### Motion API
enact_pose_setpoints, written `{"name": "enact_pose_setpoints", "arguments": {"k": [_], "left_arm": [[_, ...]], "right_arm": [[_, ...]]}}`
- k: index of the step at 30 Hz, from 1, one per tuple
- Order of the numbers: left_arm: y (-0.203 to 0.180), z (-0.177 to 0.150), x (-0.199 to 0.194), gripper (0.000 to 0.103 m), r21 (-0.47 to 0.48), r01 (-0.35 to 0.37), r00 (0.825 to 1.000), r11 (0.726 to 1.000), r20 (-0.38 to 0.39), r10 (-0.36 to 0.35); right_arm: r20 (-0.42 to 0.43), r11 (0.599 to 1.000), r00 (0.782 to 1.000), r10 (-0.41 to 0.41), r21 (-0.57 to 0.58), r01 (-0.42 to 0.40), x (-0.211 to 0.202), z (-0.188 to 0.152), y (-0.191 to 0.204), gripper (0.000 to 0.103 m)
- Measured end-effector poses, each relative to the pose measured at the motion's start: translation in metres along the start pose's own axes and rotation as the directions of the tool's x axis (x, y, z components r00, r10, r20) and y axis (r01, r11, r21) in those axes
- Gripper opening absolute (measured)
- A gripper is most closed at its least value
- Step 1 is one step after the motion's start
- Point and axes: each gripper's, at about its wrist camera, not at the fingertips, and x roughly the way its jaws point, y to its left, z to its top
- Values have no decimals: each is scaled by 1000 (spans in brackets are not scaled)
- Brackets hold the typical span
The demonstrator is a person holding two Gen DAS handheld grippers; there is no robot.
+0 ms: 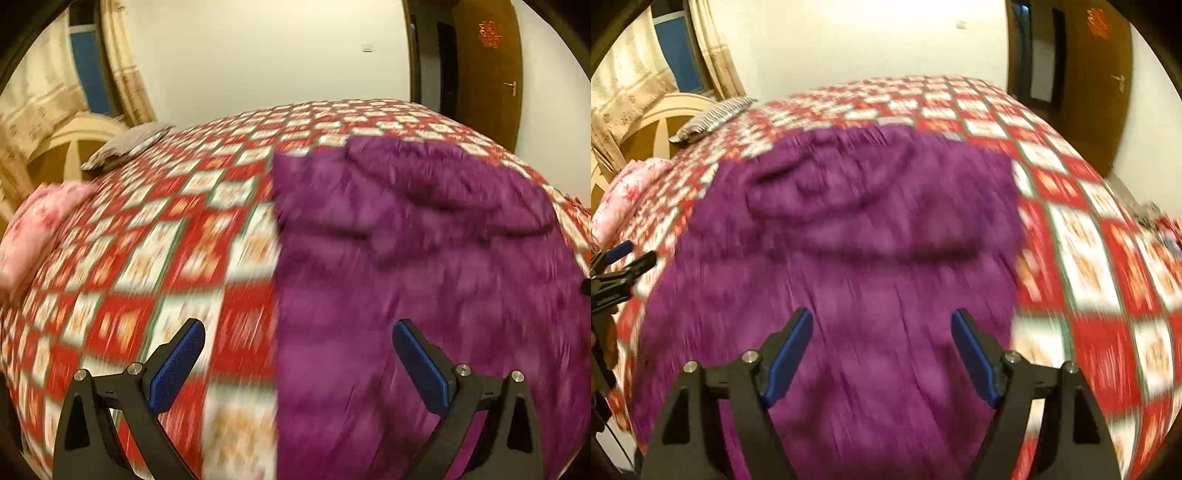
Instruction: Fold large clothes
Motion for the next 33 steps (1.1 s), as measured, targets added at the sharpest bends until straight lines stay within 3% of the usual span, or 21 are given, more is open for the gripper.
{"name": "enact_pose_setpoints", "arguments": {"k": [4, 6, 11, 17, 19, 21, 22, 23, 24, 25, 26, 33], "left_arm": [[14, -47, -10, 102, -51, -8, 999, 999, -51, 5], [18, -65, -10, 102, -72, -1, 997, 997, -74, -5], [11, -80, -14, 102, -73, 5, 998, 997, -56, -10], [6, -94, -21, 102, -74, 87, 995, 994, -38, -90], [4, -100, -23, 99, -80, 143, 988, 987, -42, -146], [3, -104, -27, 87, -78, 154, 987, 985, -34, -157], [1, -105, -30, 63, -64, 167, 985, 984, -21, -169], [-1, -105, -34, 32, -45, 185, 983, 982, -9, -186], [-4, -105, -38, 22, -28, 205, 979, 978, -4, -205], [-5, -104, -42, 13, -21, 215, 977, 976, 5, -215], [-6, -103, -49, 8, -11, 218, 976, 976, 27, -217], [8, -83, -120, 5, 12, 263, 945, 965, 201, -260]], "right_arm": [[-13, 998, 999, -35, 57, 36, -19, -39, -10, 79], [-29, 986, 997, -76, 149, 80, -29, -60, -11, 79], [-38, 980, 997, -73, 185, 78, -38, -94, -9, 79], [-31, 979, 997, -73, 191, 78, -43, -114, -1, 79], [-30, 979, 997, -70, 192, 75, -44, -121, 4, 77], [-34, 979, 998, -57, 194, 62, -45, -127, 7, 75], [-35, 979, 998, -57, 192, 63, -45, -129, 9, 69], [-37, 980, 997, -62, 186, 68, -47, -130, 10, 57], [-37, 981, 997, -61, 181, 67, -48, -131, 10, 46], [-55, 980, 998, -43, 191, 53, -51, -131, 10, 16], [-43, 976, 999, 13, 218, -4, -54, -130, 7, 10], [97, 964, 993, 74, 248, -96, -108, -112, 3, 7]]}}
